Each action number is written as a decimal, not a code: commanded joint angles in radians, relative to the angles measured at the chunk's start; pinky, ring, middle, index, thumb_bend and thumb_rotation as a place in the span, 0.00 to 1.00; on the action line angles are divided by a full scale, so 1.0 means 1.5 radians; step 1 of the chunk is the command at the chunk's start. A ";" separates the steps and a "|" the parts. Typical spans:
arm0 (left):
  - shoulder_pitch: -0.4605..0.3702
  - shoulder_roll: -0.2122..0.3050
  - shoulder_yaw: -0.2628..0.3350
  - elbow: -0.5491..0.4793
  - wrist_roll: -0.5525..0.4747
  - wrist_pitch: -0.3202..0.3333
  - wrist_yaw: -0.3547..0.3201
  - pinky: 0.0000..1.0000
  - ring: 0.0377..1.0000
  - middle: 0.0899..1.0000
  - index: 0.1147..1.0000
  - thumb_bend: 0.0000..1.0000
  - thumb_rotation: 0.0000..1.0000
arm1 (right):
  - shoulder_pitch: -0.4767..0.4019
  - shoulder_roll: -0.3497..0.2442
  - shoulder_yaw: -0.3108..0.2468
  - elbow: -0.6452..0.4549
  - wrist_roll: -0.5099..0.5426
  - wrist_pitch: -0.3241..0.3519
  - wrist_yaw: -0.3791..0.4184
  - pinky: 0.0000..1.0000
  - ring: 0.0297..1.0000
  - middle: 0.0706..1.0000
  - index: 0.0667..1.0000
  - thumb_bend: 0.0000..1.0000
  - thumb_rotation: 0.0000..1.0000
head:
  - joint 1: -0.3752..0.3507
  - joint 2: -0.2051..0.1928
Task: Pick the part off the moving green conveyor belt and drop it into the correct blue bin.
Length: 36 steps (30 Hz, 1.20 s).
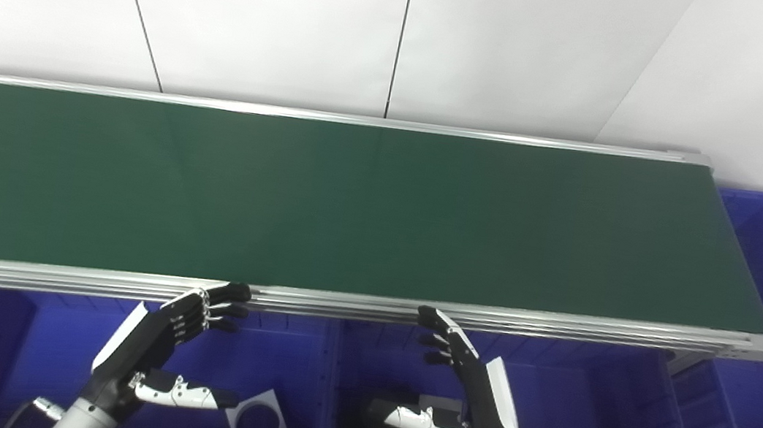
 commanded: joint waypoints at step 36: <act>-0.004 -0.038 -0.040 0.021 0.057 -0.033 0.049 0.69 0.76 0.80 0.75 0.91 0.12 | -0.001 -0.040 -0.023 0.058 0.050 -0.132 -0.001 0.70 0.75 0.80 0.83 0.89 0.27 | 0.206 -0.131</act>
